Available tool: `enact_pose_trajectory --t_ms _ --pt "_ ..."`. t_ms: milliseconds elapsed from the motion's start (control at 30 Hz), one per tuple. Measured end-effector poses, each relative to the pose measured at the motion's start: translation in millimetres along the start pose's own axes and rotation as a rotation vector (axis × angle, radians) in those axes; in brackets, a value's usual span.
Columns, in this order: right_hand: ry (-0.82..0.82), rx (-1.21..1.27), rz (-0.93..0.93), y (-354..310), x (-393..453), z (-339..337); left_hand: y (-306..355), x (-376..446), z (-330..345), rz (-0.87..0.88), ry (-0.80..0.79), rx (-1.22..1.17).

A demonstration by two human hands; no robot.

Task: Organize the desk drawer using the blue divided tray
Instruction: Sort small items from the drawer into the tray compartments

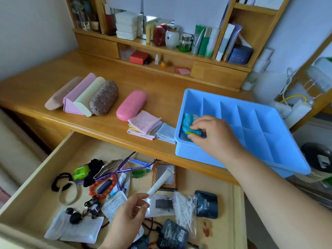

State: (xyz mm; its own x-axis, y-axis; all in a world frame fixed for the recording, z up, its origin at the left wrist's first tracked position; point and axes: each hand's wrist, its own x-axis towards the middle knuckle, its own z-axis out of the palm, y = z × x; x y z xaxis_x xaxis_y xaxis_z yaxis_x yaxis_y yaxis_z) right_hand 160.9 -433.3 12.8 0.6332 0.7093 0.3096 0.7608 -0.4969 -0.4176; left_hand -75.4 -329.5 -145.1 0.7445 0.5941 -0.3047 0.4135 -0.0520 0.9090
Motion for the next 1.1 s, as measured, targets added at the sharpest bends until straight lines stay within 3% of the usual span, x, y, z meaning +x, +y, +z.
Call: enact_pose_trajectory --t_ms 167,267,567,667,833,900,1033,1100 --pt "-0.108 -0.098 -0.113 -3 -9 -8 -2 1 1 0.011 -0.002 0.037" --pt "0.002 -0.044 -0.052 0 5 -11 -1 2 1 0.011 -0.007 0.057" --pt "-0.234 -0.132 0.152 4 14 -1 -5 3 -1 -0.011 -0.012 0.079" --pt "-0.304 -0.345 0.100 -5 25 3 -5 1 1 -0.008 -0.026 0.104" --pt "-0.341 -0.267 0.090 -3 21 4 -1 -8 7 0.084 -0.054 0.195" --pt "-0.279 -0.155 0.067 3 7 2 -1 -13 11 0.118 -0.093 0.297" --pt "0.173 -0.051 -0.178 7 -64 -5 -4 -21 27 0.212 -0.165 0.623" --pt "0.146 -0.021 -0.222 8 -114 7 -8 -22 41 0.190 -0.199 0.859"
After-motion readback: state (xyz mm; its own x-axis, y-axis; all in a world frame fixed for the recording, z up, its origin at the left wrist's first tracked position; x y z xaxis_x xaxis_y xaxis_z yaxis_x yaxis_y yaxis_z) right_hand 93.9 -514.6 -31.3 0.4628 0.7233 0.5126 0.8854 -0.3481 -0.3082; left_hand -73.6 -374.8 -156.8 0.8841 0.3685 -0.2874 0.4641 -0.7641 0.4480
